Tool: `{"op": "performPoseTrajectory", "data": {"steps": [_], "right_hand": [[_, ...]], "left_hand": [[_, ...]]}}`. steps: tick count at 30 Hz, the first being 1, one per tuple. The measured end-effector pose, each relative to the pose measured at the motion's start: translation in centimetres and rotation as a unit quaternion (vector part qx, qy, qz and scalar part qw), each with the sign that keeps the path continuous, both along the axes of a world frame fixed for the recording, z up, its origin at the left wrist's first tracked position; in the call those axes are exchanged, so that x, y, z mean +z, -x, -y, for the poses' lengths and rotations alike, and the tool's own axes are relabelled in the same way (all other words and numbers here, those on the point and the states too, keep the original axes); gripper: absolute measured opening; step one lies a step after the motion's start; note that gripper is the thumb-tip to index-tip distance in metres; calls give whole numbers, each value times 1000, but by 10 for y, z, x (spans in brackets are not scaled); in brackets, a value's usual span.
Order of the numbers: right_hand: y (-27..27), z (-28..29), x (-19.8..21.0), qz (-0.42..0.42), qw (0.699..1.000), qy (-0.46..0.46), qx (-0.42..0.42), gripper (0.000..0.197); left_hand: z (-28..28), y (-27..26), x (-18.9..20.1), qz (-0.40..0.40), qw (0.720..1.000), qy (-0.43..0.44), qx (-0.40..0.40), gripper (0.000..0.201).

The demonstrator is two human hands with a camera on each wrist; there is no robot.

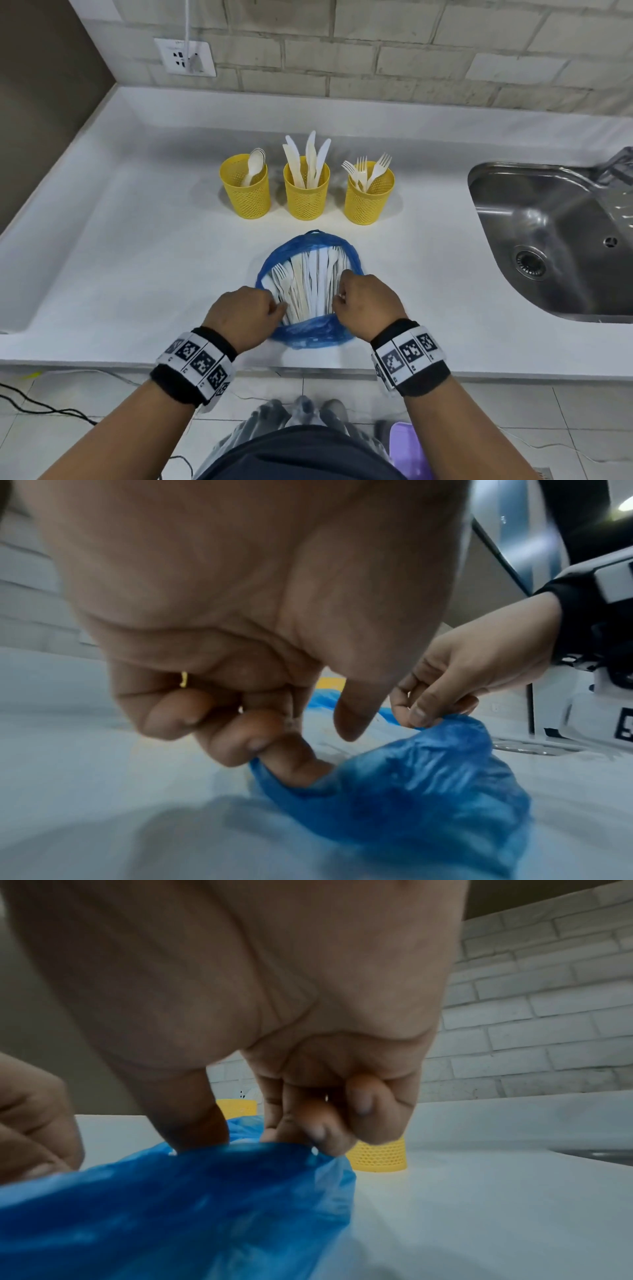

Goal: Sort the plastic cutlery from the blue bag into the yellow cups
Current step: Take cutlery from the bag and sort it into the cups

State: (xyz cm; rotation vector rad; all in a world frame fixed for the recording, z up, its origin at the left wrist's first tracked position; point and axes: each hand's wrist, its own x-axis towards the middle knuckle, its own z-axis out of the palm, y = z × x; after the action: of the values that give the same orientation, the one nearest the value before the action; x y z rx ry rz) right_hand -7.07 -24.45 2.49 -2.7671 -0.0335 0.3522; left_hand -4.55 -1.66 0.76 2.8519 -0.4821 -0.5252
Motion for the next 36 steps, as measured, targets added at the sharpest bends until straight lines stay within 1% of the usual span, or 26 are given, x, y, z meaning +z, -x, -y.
{"op": "performPoseTrajectory", "data": {"steps": [3,6,8,10,12,13,14,16,18,20,21,23,25,28,30,33,34,36], "right_hand": [[-10,-12,9,-11,1000,23,-13,15],[-20,-26,12,-41,997,48,-49,17],[-25,-35,13,-45,994,32,-96,23],[-29,-41,14,-50,990,3,-135,28],[-33,-45,12,-63,985,-31,-157,21],[-34,-45,10,-66,983,-46,-163,16],[-34,-45,8,-65,982,-55,-170,15],[-32,-44,4,-64,979,-54,-184,14],[-31,-45,2,-73,978,-49,-190,16],[-31,-45,4,-87,978,-51,-185,16],[-31,-46,5,-90,978,-57,-181,20],[-31,-45,8,-89,979,-70,-172,32],[-28,-46,10,-80,980,-72,-167,39],[-27,-50,8,-64,978,-76,-181,35],[-29,-52,6,-59,977,-71,-193,28],[-34,-55,3,-69,977,-67,-191,25],[-35,-54,3,-72,978,-64,-184,25],[-38,-53,4,-79,981,-59,-166,24]], "left_hand": [[5,-16,-4,-45,997,-4,58,64],[14,-26,-1,-19,996,-4,90,63],[20,-29,0,-9,993,46,106,54],[25,-30,-3,-24,986,107,125,38],[25,-32,-8,-43,974,171,146,28],[24,-33,-10,-51,966,197,156,26],[22,-34,-11,-59,961,214,162,28],[19,-34,-14,-80,956,223,175,34],[17,-33,-15,-101,950,228,188,29],[17,-31,-16,-111,946,230,202,46],[17,-31,-16,-114,944,227,211,48],[17,-29,-16,-115,945,214,221,45],[16,-28,-16,-122,943,216,221,46],[11,-27,-15,-133,939,223,225,50],[9,-28,-13,-123,946,213,213,53],[6,-31,-15,-112,950,204,210,50],[5,-33,-14,-110,949,205,212,46],[5,-34,-13,-101,949,211,209,32]]}}
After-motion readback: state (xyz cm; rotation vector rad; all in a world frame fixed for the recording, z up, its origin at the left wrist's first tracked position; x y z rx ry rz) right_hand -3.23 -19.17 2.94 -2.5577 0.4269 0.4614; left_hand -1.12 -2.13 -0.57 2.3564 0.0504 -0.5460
